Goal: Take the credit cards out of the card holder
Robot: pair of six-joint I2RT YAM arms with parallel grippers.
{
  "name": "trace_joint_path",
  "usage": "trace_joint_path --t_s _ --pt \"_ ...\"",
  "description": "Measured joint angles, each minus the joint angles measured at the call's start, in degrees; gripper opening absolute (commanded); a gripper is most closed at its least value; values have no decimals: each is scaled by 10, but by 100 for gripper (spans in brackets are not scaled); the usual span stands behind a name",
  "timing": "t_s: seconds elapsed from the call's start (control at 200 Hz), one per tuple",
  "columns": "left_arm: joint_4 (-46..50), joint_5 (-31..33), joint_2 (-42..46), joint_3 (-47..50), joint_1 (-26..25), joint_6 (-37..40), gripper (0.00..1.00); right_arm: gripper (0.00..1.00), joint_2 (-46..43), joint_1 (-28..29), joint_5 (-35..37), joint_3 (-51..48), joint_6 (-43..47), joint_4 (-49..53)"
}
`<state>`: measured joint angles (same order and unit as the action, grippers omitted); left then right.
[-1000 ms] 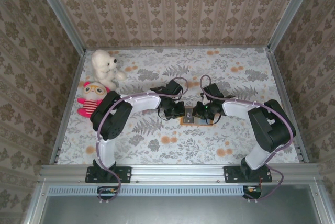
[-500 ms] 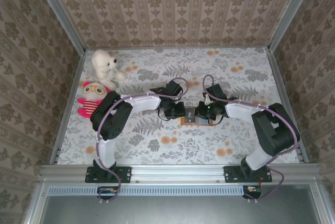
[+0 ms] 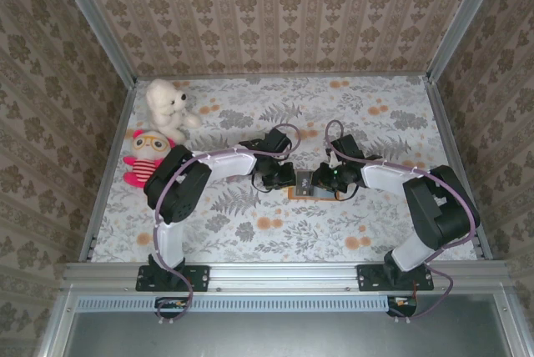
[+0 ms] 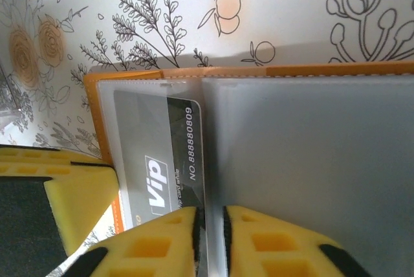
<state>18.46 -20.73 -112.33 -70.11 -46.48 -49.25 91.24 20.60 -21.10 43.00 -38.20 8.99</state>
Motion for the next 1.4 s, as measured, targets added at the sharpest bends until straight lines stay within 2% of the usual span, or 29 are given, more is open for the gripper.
trace_joint_path --t_s 0.51,0.98,1.4 --pt "6 0 27 -2 -1 0 13 24 27 -2 -48 0 3 -30" --pt "17 0 6 -2 0 0 12 7 35 -5 -66 0 5 -42" --pt "18 4 6 -2 0 0 12 5 2 -27 -66 -3 17 -23"
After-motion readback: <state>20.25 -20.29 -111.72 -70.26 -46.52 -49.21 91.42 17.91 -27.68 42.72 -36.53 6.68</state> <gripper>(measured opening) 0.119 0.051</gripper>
